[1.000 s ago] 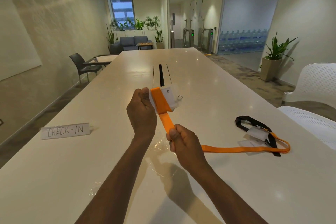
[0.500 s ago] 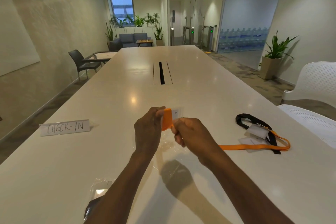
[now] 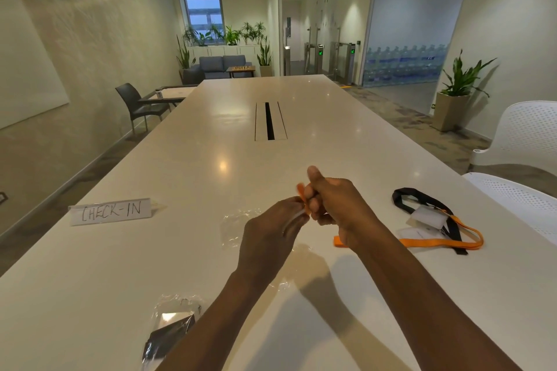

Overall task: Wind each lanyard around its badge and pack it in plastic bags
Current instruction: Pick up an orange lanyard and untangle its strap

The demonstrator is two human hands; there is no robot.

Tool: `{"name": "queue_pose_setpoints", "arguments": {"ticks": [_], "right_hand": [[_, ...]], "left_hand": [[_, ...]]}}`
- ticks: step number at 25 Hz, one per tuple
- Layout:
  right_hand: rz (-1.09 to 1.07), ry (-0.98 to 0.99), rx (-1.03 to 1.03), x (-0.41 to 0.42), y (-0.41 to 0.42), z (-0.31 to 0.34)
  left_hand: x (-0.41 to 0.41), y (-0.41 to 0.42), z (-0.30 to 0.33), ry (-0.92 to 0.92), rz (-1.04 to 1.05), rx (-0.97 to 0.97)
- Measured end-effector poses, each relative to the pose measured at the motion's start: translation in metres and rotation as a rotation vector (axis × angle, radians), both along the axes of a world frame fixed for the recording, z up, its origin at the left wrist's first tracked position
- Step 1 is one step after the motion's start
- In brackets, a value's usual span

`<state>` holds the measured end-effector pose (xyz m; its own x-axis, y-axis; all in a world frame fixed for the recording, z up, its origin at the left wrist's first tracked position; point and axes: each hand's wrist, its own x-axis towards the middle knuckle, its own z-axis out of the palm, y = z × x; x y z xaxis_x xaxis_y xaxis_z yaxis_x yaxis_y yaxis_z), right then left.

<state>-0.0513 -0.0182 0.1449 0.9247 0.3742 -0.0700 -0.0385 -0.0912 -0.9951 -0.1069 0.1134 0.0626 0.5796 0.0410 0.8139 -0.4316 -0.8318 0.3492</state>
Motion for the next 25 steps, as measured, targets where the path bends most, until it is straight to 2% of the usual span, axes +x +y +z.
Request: {"name": "queue_pose_setpoints", "arguments": {"ticks": [6, 12, 14, 17, 19, 23, 25], "right_hand": [[-0.098, -0.053, 0.185, -0.005, -0.010, -0.022], [-0.169, 0.147, 0.284, -0.013, -0.016, -0.044], [-0.166, 0.145, 0.230, -0.012, -0.022, -0.051], [-0.181, 0.121, 0.134, -0.010, -0.033, -0.062], [-0.178, 0.099, 0.083, -0.008, -0.046, -0.069], [-0.177, 0.029, -0.058, -0.005, -0.070, -0.086], [-0.157, 0.015, -0.095, -0.005, -0.078, -0.093]], "left_hand": [[-0.002, 0.001, 0.002, -0.121, 0.207, 0.094], [0.000, -0.007, -0.012, -0.226, 0.216, 0.252], [-0.001, -0.011, -0.018, -0.203, 0.216, 0.251], [-0.007, -0.017, -0.023, -0.062, 0.191, 0.200], [-0.012, -0.023, -0.029, 0.103, 0.145, 0.114], [-0.022, -0.047, -0.048, 0.479, 0.049, -0.248], [-0.019, -0.058, -0.054, 0.576, 0.045, -0.379]]}}
